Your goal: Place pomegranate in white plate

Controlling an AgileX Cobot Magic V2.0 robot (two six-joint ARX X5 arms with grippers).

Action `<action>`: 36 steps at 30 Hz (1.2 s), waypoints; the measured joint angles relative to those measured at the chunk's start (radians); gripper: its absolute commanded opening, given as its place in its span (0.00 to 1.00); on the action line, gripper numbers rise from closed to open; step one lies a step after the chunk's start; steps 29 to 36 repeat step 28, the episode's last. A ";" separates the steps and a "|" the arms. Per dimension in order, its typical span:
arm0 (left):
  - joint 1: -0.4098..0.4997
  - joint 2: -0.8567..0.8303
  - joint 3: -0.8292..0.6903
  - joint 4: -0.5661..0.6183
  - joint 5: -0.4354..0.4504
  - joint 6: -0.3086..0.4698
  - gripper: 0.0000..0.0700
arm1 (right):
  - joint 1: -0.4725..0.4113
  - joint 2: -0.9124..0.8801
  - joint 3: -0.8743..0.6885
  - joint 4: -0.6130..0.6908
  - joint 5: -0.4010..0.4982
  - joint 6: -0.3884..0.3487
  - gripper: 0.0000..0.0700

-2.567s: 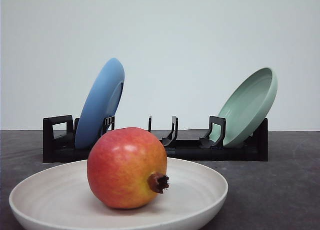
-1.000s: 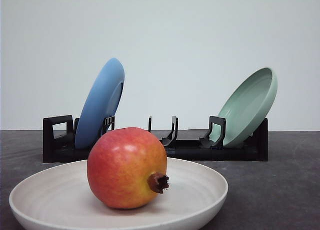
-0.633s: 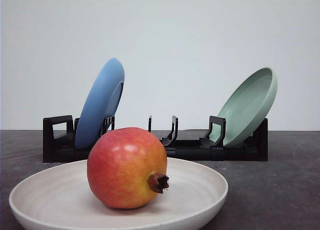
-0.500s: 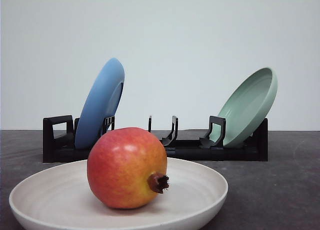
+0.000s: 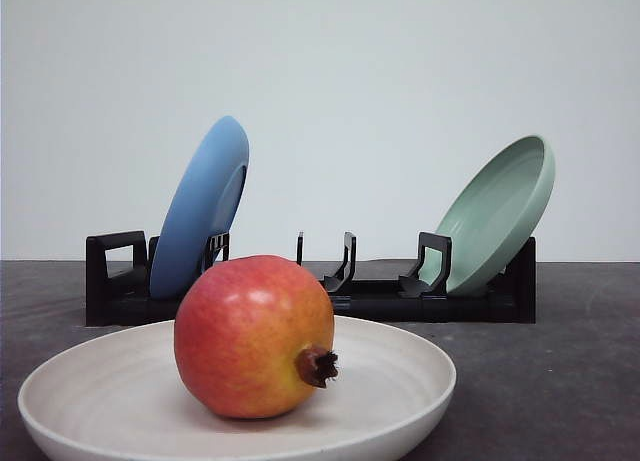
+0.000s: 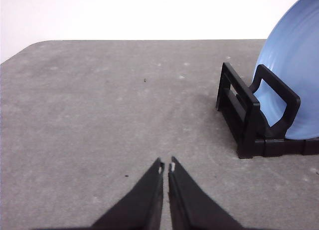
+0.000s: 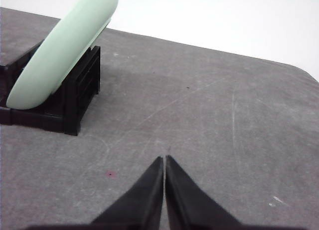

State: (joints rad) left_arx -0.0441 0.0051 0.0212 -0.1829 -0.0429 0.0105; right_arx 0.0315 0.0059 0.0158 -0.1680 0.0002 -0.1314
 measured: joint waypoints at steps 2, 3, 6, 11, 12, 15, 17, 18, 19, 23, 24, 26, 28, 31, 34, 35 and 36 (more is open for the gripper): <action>0.000 0.000 0.000 0.000 0.000 0.000 0.00 | 0.000 0.000 0.000 0.000 0.000 0.000 0.00; 0.000 0.000 0.000 0.000 0.000 0.000 0.00 | 0.000 0.000 0.000 0.000 0.000 0.000 0.00; 0.000 0.000 0.000 0.000 0.000 0.000 0.00 | 0.000 0.000 0.000 0.000 0.000 0.000 0.00; 0.000 0.000 0.000 0.000 0.000 0.000 0.00 | 0.000 0.000 0.000 0.000 0.000 0.000 0.00; 0.000 0.000 0.000 0.000 0.000 0.000 0.00 | 0.000 0.000 0.000 0.000 0.000 0.000 0.00; 0.000 0.000 0.000 0.000 0.000 0.000 0.00 | 0.000 0.000 0.000 0.000 0.000 0.000 0.00; 0.000 0.000 0.000 0.000 0.000 0.000 0.00 | 0.000 0.000 0.000 0.000 0.000 0.000 0.00; 0.000 0.000 0.000 0.000 0.000 0.000 0.00 | 0.000 0.000 0.000 0.000 0.000 0.000 0.00; 0.000 0.000 0.000 0.000 0.000 0.000 0.00 | 0.000 0.000 0.000 0.000 0.000 0.000 0.00; 0.000 0.000 0.000 0.000 0.000 0.000 0.00 | 0.000 0.000 0.000 0.000 0.000 0.000 0.00; 0.000 0.000 0.000 0.000 0.000 0.000 0.00 | 0.000 0.000 0.000 0.000 0.000 0.000 0.00; 0.000 0.000 0.000 0.000 0.000 0.000 0.00 | 0.000 0.000 0.000 0.000 0.000 0.000 0.00; 0.000 0.000 0.000 0.000 0.000 0.000 0.00 | 0.000 0.000 0.000 0.000 0.000 0.000 0.00; 0.000 0.000 0.000 0.000 0.000 0.000 0.00 | 0.000 0.000 0.000 0.000 0.000 0.000 0.00; 0.000 0.000 0.000 0.000 0.000 0.000 0.00 | 0.000 0.000 0.000 0.000 0.000 0.000 0.00; 0.000 0.000 0.000 0.000 0.000 0.000 0.00 | 0.000 0.000 0.000 0.000 0.000 0.000 0.00; 0.000 0.000 0.000 0.000 0.000 0.000 0.00 | 0.000 0.000 0.000 0.000 0.000 0.000 0.00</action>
